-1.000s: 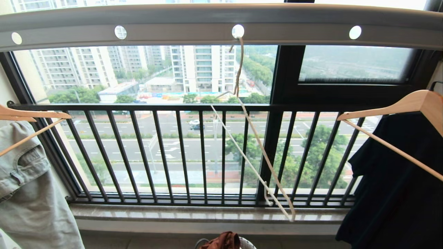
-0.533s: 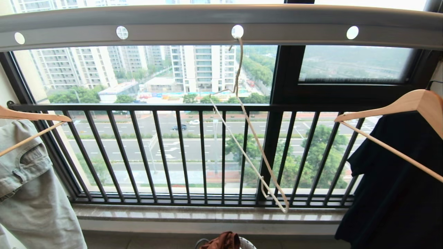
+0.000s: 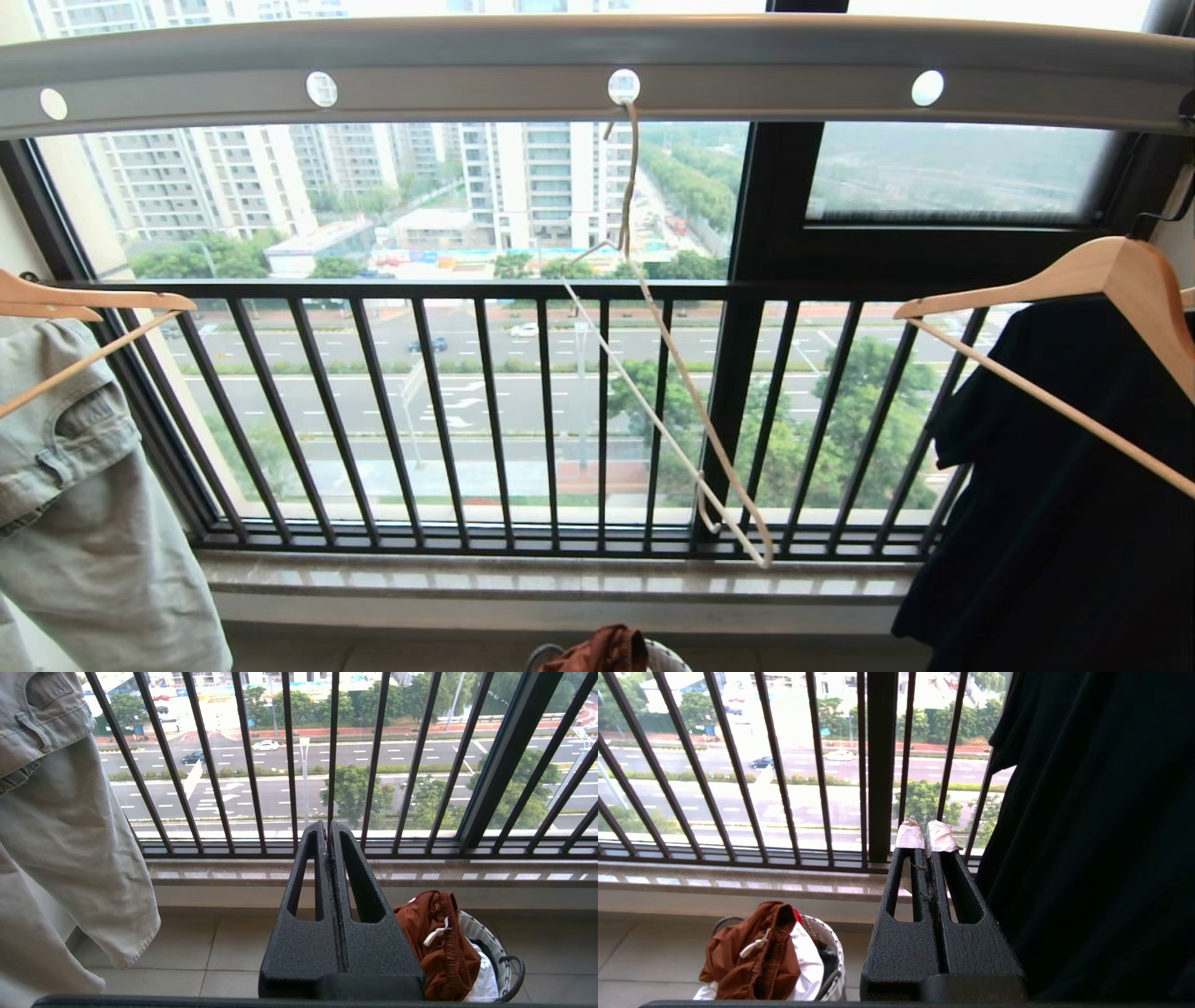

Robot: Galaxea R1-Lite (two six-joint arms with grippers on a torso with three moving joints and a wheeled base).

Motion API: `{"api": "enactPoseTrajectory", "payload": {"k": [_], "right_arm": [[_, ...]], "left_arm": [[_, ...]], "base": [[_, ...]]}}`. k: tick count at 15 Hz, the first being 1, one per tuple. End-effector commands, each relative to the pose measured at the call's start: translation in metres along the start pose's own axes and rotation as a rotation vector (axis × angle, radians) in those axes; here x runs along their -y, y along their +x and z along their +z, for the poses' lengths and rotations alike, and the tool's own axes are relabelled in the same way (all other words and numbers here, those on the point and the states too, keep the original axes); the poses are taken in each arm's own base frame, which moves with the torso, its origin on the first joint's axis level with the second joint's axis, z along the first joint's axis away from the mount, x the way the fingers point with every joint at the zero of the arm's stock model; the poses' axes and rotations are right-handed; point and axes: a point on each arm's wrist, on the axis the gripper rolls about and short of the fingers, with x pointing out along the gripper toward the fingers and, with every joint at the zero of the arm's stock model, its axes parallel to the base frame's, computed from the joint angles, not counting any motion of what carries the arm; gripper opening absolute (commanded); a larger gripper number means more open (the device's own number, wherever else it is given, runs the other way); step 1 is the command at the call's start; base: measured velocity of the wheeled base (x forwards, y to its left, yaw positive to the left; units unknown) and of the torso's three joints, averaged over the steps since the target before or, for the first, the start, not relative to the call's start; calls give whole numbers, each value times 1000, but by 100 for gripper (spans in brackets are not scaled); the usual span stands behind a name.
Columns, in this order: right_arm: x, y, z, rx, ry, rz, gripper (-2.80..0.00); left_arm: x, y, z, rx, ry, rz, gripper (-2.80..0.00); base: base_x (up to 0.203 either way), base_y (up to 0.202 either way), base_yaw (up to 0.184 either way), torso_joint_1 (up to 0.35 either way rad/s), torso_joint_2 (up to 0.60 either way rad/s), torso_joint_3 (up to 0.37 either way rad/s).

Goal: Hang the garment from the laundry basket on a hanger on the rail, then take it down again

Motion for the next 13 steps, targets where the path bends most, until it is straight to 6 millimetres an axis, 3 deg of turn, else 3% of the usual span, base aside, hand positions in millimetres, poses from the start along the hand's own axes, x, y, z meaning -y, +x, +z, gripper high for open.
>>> {"api": "enactPoseTrajectory", "payload": {"k": [1, 13], "right_arm": [[0, 0, 0, -2, -1, 0, -280], [0, 0, 0, -2, 26, -2, -280]], "left_arm": [[0, 0, 0, 0, 0, 0, -280], [0, 0, 0, 2, 0, 0, -280]], "base": [[0, 0, 0, 0, 0, 0], [0, 0, 0, 0, 0, 0]]}}
